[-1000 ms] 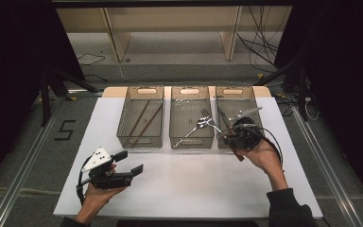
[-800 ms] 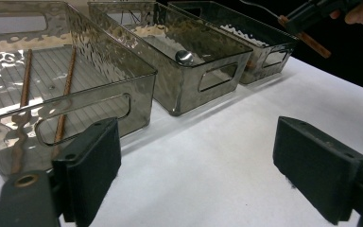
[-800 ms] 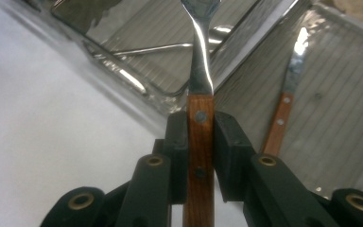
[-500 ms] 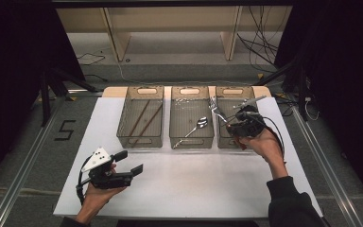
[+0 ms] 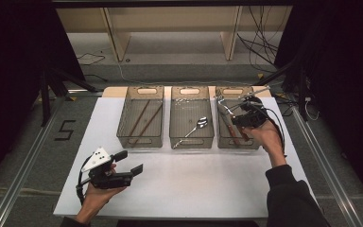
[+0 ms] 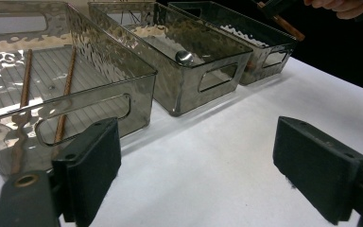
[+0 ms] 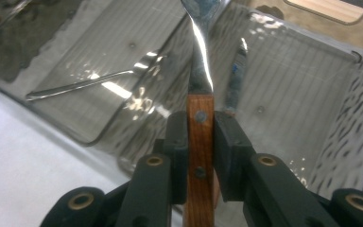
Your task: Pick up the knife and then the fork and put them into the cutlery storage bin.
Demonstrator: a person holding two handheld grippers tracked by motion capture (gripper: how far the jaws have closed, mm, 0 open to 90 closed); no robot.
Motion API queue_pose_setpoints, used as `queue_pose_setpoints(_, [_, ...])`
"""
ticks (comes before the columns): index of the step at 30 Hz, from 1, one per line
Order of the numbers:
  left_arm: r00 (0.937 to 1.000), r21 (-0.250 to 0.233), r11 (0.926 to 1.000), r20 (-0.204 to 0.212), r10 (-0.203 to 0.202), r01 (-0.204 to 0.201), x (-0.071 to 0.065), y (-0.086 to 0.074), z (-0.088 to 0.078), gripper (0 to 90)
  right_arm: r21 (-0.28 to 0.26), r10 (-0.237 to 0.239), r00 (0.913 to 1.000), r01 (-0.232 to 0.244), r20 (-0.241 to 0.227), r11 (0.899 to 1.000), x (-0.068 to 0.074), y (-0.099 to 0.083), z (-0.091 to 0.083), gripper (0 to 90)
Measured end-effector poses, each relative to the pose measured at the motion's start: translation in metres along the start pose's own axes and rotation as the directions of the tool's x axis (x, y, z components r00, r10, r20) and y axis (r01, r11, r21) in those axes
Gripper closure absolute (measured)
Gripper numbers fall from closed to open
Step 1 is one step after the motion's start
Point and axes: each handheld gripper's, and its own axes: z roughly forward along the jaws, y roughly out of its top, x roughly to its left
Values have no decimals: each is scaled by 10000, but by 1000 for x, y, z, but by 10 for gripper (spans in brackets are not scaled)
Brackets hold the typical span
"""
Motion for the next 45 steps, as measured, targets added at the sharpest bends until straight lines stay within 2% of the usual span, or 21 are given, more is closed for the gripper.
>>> queue_pose_setpoints(13, [10000,7,10000,23,-2,2,0,0,0,155,202,747,9966,-754,343,9969,-22,3,13,774])
queue_pose_setpoints(21, [10000,7,10000,37,-4,4,0,0,0,155,251,916,9946,-929,479,9954,-29,7,21,774])
queue_pose_setpoints(45, [10000,4,10000,23,-6,6,0,0,0,155,715,1306,9880,-1366,828,9880,-36,7,40,772])
